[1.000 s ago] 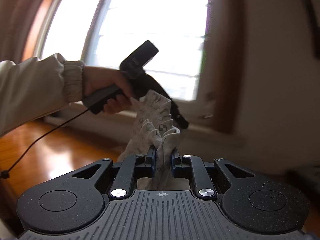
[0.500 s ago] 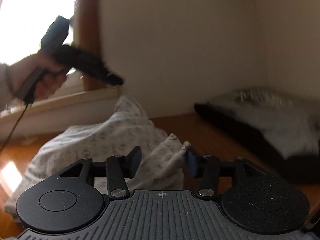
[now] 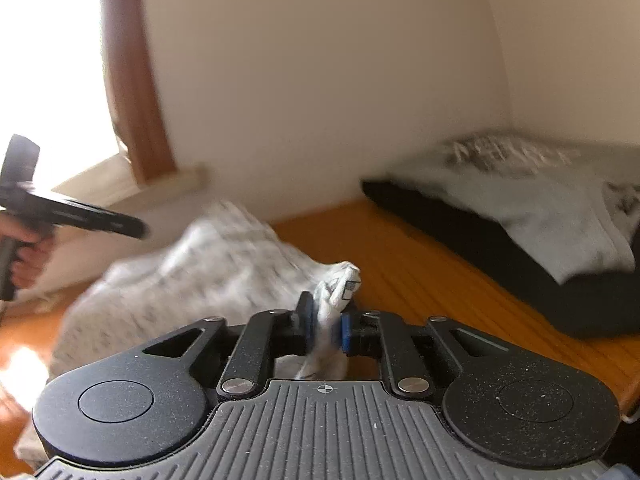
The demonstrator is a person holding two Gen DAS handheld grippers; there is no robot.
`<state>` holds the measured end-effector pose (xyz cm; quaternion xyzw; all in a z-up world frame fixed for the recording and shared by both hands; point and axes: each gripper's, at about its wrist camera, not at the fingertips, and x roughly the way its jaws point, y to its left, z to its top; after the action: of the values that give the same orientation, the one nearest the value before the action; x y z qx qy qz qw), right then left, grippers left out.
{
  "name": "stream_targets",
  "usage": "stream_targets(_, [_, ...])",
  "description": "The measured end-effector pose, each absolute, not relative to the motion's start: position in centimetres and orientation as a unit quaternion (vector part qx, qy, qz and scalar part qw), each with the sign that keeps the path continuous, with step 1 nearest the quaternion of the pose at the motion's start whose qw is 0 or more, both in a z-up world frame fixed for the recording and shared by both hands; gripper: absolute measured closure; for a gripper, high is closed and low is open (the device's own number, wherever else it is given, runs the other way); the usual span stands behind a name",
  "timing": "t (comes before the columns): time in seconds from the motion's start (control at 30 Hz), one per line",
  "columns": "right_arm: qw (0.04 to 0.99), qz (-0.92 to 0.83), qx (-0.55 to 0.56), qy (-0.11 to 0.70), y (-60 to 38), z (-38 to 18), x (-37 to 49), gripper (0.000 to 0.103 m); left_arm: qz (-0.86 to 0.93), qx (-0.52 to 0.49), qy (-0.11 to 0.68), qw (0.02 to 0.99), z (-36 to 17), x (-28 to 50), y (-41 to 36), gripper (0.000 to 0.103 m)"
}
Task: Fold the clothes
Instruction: 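Carry the pinched corner with the right gripper and lay it over the garment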
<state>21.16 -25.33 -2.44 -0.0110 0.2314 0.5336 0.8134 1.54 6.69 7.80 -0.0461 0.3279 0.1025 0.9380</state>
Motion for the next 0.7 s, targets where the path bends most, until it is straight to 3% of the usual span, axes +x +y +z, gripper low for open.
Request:
stream_targets(0.07, [0.831, 0.508, -0.018, 0.225, -25.8, -1.8, 21.0, 0.063, 0.098, -0.057, 0.323, 0.94, 7.1, 0.5, 7.1, 0.061])
stream_targets(0.27, [0.841, 0.505, -0.053, 0.186, -25.5, 1.3, 17.9, 0.061, 0.095, -0.08, 0.313, 0.942, 5.2, -1.9, 8.7, 0.058])
stream_targets(0.4, [0.804, 0.555, -0.084, 0.196, -22.7, 1.1, 14.4, 0.056, 0.093, -0.097, 0.305, 0.943, 4.3, -3.2, 9.9, 0.058])
stream_targets(0.6, [0.804, 0.532, -0.138, 0.228, -20.7, -0.6, 14.3, 0.058, 0.083, -0.116, 0.298, 0.944, 3.6, -4.5, 10.8, 0.058])
stream_targets(0.7, [0.803, 0.538, -0.13, 0.223, -21.1, 1.2, 14.7, 0.056, 0.076, -0.119, 0.299, 0.944, 3.6, -4.4, 10.8, 0.058])
